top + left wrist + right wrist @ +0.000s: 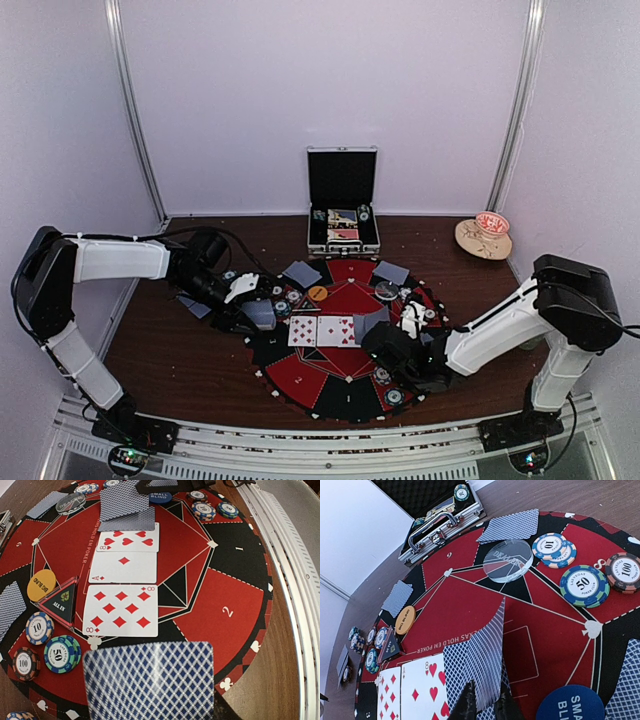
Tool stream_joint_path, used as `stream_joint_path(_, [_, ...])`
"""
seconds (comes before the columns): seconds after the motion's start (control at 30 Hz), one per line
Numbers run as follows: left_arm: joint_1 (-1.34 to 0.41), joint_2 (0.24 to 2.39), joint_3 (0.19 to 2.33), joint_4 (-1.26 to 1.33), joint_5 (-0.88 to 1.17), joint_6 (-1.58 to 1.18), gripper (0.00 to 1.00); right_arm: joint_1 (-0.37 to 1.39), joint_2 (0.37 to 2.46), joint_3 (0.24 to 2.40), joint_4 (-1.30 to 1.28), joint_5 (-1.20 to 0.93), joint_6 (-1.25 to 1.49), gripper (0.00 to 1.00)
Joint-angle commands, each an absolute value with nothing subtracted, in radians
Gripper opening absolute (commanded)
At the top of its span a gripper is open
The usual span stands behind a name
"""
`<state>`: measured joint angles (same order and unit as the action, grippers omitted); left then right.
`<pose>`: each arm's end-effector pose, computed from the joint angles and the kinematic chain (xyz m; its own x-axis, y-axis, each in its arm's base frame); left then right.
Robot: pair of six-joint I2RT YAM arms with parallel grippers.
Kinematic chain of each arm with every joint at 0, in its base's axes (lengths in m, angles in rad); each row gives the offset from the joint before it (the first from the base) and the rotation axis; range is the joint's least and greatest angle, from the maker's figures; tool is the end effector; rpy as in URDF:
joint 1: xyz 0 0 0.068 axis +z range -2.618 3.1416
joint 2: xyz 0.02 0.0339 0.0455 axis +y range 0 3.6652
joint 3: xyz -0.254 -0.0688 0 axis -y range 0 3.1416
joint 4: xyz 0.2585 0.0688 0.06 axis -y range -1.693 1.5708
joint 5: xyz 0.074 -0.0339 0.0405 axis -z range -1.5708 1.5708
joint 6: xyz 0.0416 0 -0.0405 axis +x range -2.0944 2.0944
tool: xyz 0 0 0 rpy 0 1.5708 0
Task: Distribute texas hold em gaming equipment
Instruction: Place the poker card in the community card area.
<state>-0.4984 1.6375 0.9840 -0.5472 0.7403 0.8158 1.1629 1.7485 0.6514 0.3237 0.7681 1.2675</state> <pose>0.2646 -0.1760 0.1598 -0.1481 0.6927 -0.7058 0.9851 0.0399 -0.1675 0.1497 0.2736 0.0882 -0.5247 0.5163 -0.6769 0.1262 0.8335 0.5379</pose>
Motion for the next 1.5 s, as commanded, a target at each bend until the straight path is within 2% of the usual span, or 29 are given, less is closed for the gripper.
stream_joint_path(0.0, [-0.495, 1.637, 0.992, -0.526, 0.756, 0.809, 0.46, 1.182, 1.726, 0.671, 0.253, 0.817, 1.294, 0.14])
stream_joint_path(0.73, [-0.495, 1.633, 0.992, -0.526, 0.754, 0.807, 0.46, 1.217, 1.568, 0.619, 0.096, 0.918, 1.356, 0.21])
stream_joint_path(1.1, [-0.467, 1.639, 0.994, -0.507, 0.705, 0.796, 0.46, 1.224, 1.275, 0.572, 0.069, 0.897, 1.113, 0.35])
stream_joint_path(1.47, [-0.414, 1.629, 0.974, -0.545, 0.649, 0.821, 0.46, 1.242, 1.117, 0.579, -0.070, 0.795, 0.994, 0.41])
